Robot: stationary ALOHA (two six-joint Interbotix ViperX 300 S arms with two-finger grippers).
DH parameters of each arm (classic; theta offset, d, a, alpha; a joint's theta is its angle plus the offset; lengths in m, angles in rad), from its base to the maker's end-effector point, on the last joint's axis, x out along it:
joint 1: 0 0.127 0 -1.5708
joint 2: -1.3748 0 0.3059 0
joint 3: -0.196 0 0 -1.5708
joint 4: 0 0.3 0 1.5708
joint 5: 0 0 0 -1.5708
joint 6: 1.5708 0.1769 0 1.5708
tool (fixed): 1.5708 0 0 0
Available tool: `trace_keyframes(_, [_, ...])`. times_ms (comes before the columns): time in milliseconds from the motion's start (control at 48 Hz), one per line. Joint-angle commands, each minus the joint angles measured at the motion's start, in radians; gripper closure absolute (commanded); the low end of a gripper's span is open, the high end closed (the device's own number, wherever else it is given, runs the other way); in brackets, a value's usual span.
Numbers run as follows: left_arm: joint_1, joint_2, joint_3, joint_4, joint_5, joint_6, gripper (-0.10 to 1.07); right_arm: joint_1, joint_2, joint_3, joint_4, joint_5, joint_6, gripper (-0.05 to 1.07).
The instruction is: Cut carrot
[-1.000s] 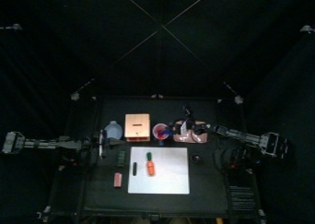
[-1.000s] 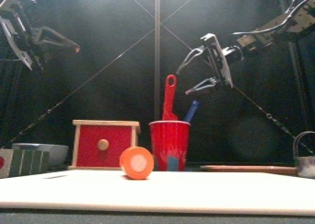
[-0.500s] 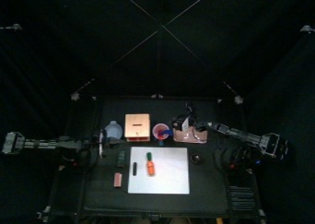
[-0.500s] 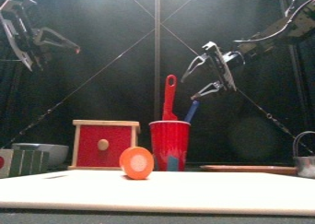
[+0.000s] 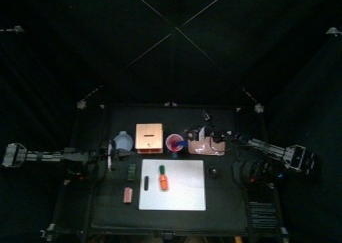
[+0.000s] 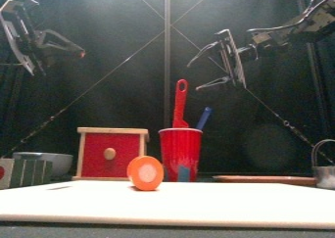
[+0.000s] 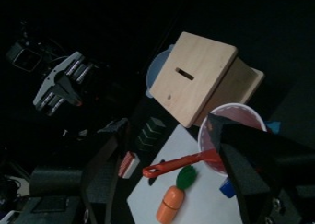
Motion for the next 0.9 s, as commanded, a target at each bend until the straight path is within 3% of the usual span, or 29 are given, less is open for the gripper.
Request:
trace_keyframes(0, [0.003, 0.005, -0.014, 0.000, -0.005, 0.002, 0.99, 0.002, -0.020, -0.032, 0.006, -0.031, 0.002, 0.05])
trace_keyframes(354, [0.003, 0.005, -0.008, 0.000, -0.005, 0.002, 0.99, -0.012, 0.015, -0.025, -0.005, -0.014, -0.012, 0.05])
trace_keyframes(625, [0.003, 0.005, -0.002, -0.005, -0.005, 0.000, 0.99, -0.009, 0.005, -0.018, -0.193, 0.264, -0.012, 0.05])
trace_keyframes(875, [0.003, 0.005, 0.002, -0.017, -0.005, 0.002, 0.99, -0.011, 0.020, -0.014, -0.192, 0.383, -0.012, 0.05])
